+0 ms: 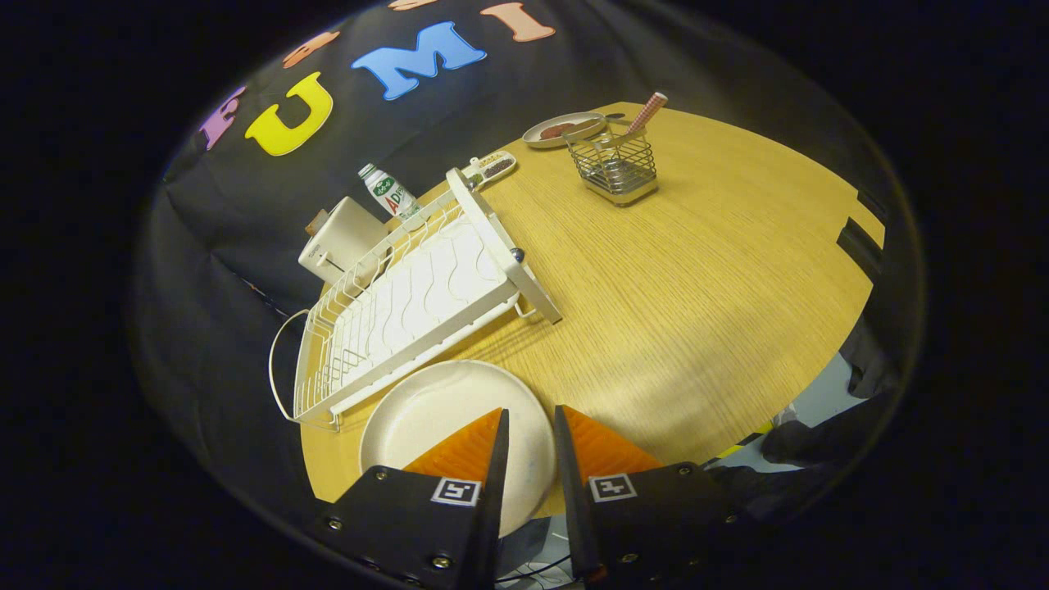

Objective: Take the plate from the dish rack, then take the spoon from the basket and place it into the plate.

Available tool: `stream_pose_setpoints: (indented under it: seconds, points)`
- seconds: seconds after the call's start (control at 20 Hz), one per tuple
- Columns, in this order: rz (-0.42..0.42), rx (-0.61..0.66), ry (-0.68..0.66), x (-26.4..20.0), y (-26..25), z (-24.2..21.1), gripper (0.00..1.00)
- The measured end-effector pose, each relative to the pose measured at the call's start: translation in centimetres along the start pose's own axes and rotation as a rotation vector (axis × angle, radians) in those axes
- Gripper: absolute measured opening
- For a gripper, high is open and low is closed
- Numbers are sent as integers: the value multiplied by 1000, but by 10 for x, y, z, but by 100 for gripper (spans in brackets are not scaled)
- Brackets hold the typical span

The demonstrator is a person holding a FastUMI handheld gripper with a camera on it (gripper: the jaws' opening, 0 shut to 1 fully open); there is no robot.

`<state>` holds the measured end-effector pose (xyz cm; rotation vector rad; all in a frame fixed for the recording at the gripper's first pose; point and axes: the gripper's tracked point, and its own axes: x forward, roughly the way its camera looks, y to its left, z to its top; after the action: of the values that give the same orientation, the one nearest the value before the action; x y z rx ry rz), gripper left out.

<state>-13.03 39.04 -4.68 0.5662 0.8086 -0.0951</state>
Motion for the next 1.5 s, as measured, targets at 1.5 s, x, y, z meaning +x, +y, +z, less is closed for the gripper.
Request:
stream_pose_setpoints:
  seconds: [1.5]
  points:
    - [-184, 373, -502, 7, -92, 257, 34]
